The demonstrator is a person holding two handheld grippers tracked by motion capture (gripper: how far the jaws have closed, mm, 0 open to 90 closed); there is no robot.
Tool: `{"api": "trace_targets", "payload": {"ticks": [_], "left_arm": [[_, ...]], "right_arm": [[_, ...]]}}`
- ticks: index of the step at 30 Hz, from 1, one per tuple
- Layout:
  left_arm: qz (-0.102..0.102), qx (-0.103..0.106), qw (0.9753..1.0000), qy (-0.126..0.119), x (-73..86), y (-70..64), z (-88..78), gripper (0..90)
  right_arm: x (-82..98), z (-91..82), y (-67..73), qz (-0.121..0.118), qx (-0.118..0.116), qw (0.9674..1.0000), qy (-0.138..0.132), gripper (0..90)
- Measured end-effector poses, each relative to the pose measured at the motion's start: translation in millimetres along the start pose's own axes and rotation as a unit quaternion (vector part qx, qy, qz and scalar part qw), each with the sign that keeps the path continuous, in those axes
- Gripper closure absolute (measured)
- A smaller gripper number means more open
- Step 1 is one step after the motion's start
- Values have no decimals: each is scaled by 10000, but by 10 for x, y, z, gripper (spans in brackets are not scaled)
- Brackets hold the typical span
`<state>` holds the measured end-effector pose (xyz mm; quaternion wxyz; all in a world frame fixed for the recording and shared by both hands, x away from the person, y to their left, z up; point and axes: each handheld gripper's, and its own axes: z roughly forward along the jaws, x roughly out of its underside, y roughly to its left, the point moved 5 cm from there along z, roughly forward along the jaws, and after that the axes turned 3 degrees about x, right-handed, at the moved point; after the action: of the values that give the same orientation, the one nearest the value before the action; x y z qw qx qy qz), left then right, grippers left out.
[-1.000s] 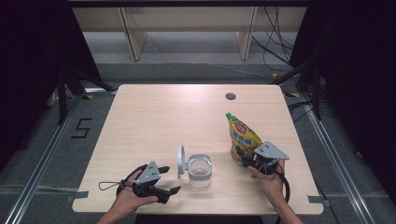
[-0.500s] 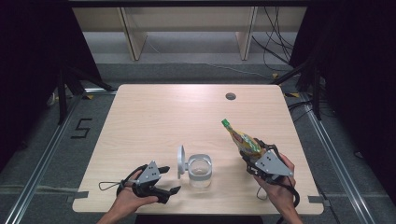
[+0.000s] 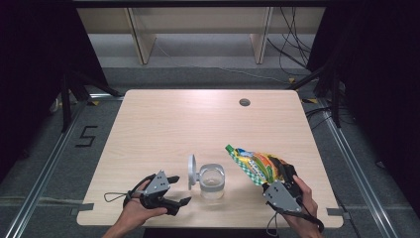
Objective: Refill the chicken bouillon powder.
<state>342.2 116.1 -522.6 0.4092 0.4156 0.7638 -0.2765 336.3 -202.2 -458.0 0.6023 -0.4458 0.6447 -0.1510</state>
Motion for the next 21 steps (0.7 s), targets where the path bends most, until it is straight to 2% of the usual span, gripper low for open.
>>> {"api": "trace_targets", "payload": {"ticks": [1, 2, 3, 5, 6, 8, 10, 11, 14, 15, 16, 17, 18, 20, 21], "left_arm": [[22, -45, 10000, 3, 6, 1, 0, 188], [30, -6, 10000, 41, 12, 0, -4, 188], [32, -49, 10000, 3, 8, 2, 3, 188], [87, -43, 10000, -19, -4, 16, 1, 188], [23, -42, 10000, 1, 3, 9, -1, 188], [130, -49, 9999, 21, 4, 19, -13, 187], [111, -54, 9999, -15, -4, 26, -9, 187], [22, -63, 10000, 8, 3, 23, -9, 187], [13, -57, 10000, -3, 3, 22, -14, 187], [6, -55, 10000, -2, 2, 25, -13, 187], [105, -59, 9999, 22, -1, 37, -17, 186], [102, -67, 9999, 24, 2, 35, -19, 187], [4, -65, 10000, 10, 8, 24, -15, 187], [83, -62, 9999, 12, -1, 34, -18, 187], [93, -44, 9999, -1, -4, 37, -15, 186]], "right_arm": [[-4, -8, -8, -148, 62, 9999, 20, 388], [-11, -14, -13, -288, 80, 9996, 9, 389], [-13, -27, 3, -259, 91, 9996, 37, 388], [-24, -42, 7, -549, 130, 9984, 83, 389], [-32, -53, 4, -669, 191, 9975, 88, 389], [-31, -74, 28, -668, 185, 9975, 150, 389], [-38, -96, 39, -854, 275, 9958, 189, 389], [-43, -102, 46, -1008, 307, 9942, 202, 389], [-63, -113, 81, -1407, 403, 9891, 163, 390], [-73, -123, 92, -1564, 465, 9865, 170, 390], [-81, -127, 108, -1654, 483, 9849, 169, 390], [-110, -137, 89, -2112, 509, 9760, 166, 390], [-97, -139, 139, -1952, 527, 9791, 202, 391], [-109, -144, 170, -2111, 515, 9759, 216, 391], [-123, -160, 163, -2362, 603, 9694, 275, 392]]}}
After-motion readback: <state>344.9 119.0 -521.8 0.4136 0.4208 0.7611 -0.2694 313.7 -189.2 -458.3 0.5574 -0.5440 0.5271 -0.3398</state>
